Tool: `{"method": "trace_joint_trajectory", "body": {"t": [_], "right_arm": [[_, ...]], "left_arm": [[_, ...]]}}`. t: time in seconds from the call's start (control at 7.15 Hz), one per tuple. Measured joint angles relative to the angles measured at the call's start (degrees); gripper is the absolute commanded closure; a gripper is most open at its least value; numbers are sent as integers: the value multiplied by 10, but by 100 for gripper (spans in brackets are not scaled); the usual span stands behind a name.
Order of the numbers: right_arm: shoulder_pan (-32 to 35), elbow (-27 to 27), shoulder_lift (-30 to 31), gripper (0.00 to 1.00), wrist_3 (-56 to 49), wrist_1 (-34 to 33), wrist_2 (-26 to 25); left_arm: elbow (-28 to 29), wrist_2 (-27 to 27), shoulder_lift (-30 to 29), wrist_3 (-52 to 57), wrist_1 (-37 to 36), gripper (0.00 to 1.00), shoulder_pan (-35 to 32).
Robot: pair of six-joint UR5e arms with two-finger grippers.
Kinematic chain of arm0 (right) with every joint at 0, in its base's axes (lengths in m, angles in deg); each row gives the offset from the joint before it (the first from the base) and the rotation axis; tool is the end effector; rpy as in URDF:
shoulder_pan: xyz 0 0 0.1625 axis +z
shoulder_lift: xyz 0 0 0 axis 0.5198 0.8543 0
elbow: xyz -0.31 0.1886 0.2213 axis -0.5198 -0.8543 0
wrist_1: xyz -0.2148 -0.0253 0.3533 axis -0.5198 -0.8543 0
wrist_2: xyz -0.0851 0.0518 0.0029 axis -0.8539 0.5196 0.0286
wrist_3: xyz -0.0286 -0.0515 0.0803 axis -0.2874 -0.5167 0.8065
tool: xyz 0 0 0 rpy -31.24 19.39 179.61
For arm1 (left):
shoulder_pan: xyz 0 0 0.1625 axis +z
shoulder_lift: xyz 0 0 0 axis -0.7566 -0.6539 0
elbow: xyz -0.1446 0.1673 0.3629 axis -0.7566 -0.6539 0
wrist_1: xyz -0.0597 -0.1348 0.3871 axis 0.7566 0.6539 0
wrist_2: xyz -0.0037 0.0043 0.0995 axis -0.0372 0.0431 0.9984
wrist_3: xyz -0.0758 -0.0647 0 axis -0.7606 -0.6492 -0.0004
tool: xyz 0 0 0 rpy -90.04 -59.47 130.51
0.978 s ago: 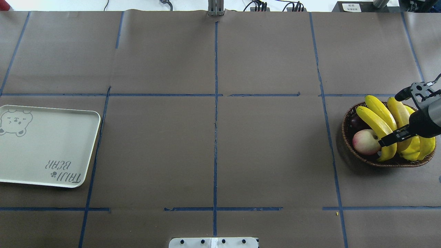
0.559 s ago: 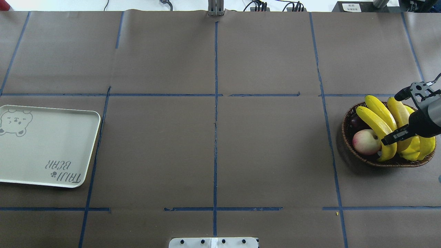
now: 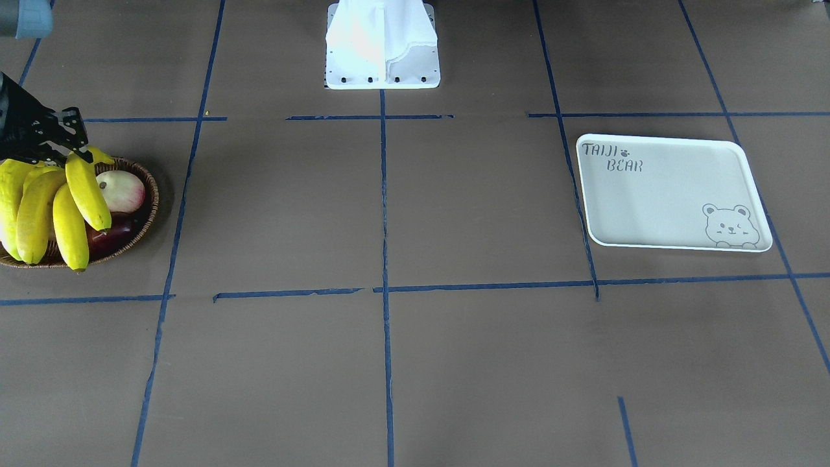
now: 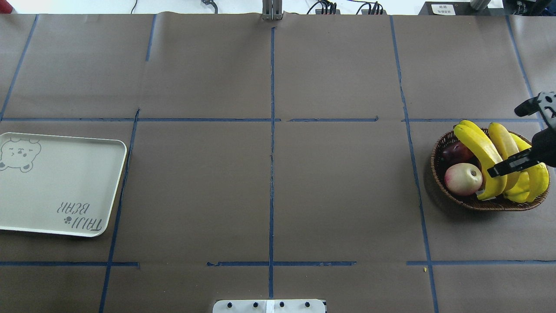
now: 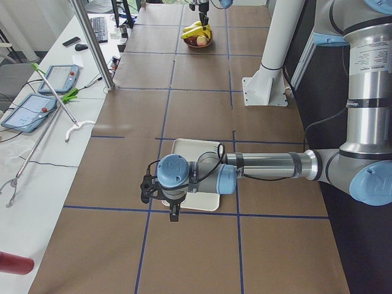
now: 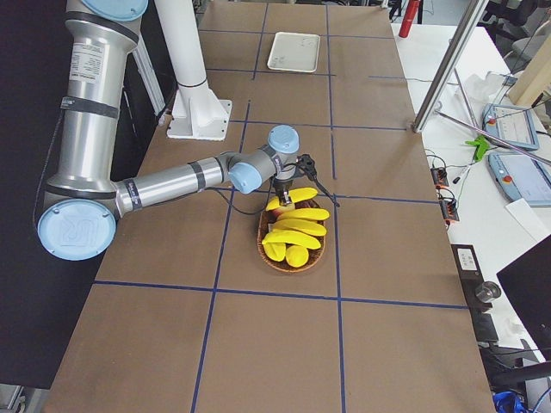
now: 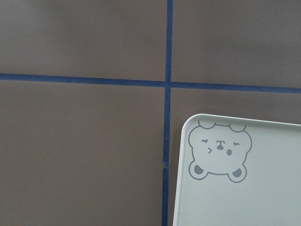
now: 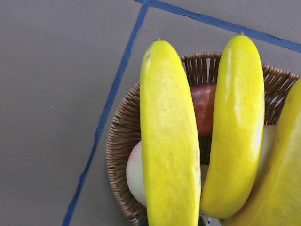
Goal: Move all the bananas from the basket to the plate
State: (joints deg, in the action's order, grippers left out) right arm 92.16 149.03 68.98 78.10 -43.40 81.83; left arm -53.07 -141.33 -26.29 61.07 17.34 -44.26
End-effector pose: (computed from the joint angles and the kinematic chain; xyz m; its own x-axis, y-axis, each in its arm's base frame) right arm -0.1517 -0.3993 0.4738 0.5413 -0.3305 0.7731 0.1876 0.9438 0.2721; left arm -0.0824 -0.4536 0.6511 0.6196 -0.0190 -0.7847 0.0775 0.9963 0.0371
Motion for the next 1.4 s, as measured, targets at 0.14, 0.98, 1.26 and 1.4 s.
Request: {"method": "trace_joint_trajectory", "body": {"t": [0.14,0.98,1.26,1.4], "right_arm": [[55,16,-1,100,1,-1,72],[-115,-43,-307,100,419,13,-83],[-220,-45,-353,99,529,74,-223],[-253,-45,-357,99,562,108,-267]], "left_arm": [[-2,0,-1,0,0,0,0],[-7,-18,-65,-384,240,1,162],[-2,83,-97,-663,417,1,289],[-2,126,-130,-787,467,1,337]]}}
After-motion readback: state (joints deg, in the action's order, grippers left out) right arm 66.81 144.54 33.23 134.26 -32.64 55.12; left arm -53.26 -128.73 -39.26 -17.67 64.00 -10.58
